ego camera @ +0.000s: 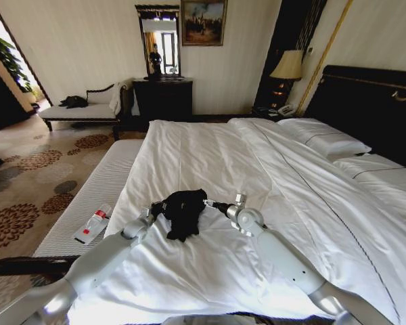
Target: Fold the clothes on the bed.
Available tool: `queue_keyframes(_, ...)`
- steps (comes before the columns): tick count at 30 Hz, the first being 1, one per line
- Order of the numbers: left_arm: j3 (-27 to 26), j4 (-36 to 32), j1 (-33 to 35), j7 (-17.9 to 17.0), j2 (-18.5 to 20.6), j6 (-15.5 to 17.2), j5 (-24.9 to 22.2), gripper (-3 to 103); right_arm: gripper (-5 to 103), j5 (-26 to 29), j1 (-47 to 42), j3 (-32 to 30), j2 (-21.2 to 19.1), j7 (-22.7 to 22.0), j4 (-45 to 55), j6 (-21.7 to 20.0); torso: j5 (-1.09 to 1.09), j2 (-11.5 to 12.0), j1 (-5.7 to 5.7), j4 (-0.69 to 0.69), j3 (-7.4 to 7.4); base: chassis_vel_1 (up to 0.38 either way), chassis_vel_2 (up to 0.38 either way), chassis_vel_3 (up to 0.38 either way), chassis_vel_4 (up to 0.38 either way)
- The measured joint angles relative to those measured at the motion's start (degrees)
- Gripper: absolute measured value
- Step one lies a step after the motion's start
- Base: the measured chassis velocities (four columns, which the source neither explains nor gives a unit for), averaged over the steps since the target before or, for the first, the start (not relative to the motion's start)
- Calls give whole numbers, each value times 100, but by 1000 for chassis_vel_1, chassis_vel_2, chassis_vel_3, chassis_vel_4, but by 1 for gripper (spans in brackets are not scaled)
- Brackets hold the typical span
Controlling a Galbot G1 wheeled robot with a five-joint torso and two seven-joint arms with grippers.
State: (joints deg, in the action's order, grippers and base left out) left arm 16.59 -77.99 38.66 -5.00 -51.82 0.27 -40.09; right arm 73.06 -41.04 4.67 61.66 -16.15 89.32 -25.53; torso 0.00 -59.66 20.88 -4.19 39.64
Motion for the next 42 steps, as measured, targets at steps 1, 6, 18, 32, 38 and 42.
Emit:
queue_keyframes(1,2,-1,10,2,-2,-3,6,1,96,-1,31,20,58,-6,-46,0,-1,0,0,0,0,0,0,0,0)
queue_keyframes(6,30,-35,31,4,1,-4,13,1,88,-2,113,99,262,-41,-205,-5,0,0,0,0,0,0,0,0,0)
queue_keyframes(18,-7,-1,13,0,-92,-6,26,1,41,-18,94,88,287,-116,-230,-3,0,0,0,0,0,0,0,0,0)
queue_keyframes(32,23,-2,-65,-22,-130,1,13,1,2,-70,122,107,464,-315,-283,35,0,0,0,0,0,0,0,0,0)
queue_keyframes(38,8,-75,-53,-42,-98,11,13,1,1,-65,88,97,380,-359,-199,39,0,0,0,-1,0,0,0,0,0)
queue_keyframes(42,-147,-325,-26,-123,1,85,41,1,1,-55,31,3,286,-433,-53,42,0,0,0,0,1,0,0,0,0)
